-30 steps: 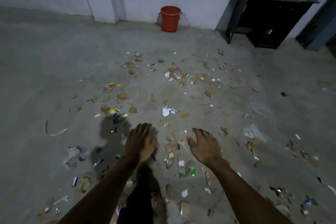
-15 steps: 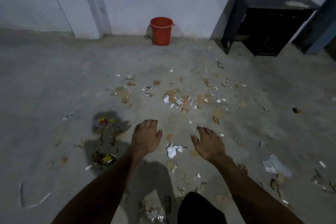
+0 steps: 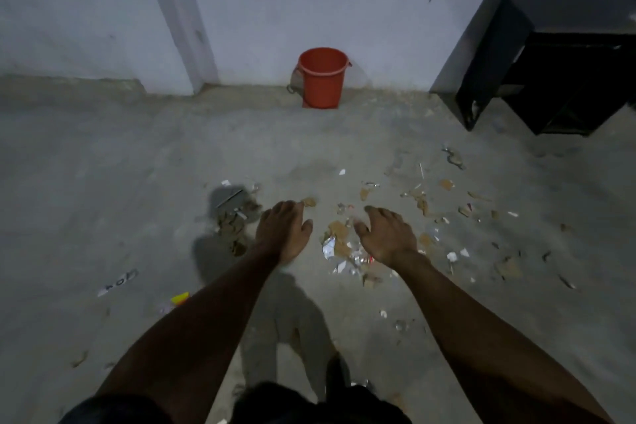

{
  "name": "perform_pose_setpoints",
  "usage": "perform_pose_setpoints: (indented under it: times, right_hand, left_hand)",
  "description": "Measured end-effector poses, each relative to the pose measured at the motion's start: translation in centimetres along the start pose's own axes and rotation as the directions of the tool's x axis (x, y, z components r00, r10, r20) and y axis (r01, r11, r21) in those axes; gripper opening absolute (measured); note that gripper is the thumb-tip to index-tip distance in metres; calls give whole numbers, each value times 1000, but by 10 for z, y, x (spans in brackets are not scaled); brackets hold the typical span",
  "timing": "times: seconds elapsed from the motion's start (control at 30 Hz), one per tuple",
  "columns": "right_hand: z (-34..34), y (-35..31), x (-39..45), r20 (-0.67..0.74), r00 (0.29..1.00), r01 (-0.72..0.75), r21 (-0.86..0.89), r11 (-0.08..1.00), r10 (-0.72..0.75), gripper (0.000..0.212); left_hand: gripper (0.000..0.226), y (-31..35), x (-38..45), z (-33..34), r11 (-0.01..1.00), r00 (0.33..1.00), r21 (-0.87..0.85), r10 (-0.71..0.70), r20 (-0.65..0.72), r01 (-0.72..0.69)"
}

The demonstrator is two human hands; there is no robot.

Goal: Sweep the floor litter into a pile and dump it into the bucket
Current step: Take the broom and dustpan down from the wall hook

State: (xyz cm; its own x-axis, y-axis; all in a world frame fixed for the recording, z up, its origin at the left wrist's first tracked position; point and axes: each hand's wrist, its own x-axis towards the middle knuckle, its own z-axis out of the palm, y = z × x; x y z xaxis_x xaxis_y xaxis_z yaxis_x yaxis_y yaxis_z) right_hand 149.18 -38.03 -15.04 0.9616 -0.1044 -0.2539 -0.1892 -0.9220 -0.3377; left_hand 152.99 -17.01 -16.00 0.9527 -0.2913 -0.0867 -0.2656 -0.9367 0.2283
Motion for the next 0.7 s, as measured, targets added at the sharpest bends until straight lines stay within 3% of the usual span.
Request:
perform_pose_setpoints:
  times: [0.27, 0.4, 0.53, 0.7]
  right_hand:
    - [-97, -54, 219, -99, 991, 83, -42, 996, -87, 57]
    - [-139, -91, 356, -183, 977, 102, -59, 993, -111, 58]
    - [-196, -134, 478, -268, 956, 105, -58, 993, -117, 54]
    - [-276, -178, 606, -375, 917, 114, -70, 991, -132, 56]
  left_hand:
    - [48, -32, 224, -71, 999, 993, -53, -14, -116, 7]
    - [61, -70, 363, -103, 996, 969, -83, 15, -247, -37]
    - [53, -104, 506, -164, 999, 967, 0, 51, -250, -52]
    - [67, -123, 656, -251, 990, 925, 72, 141, -352, -124]
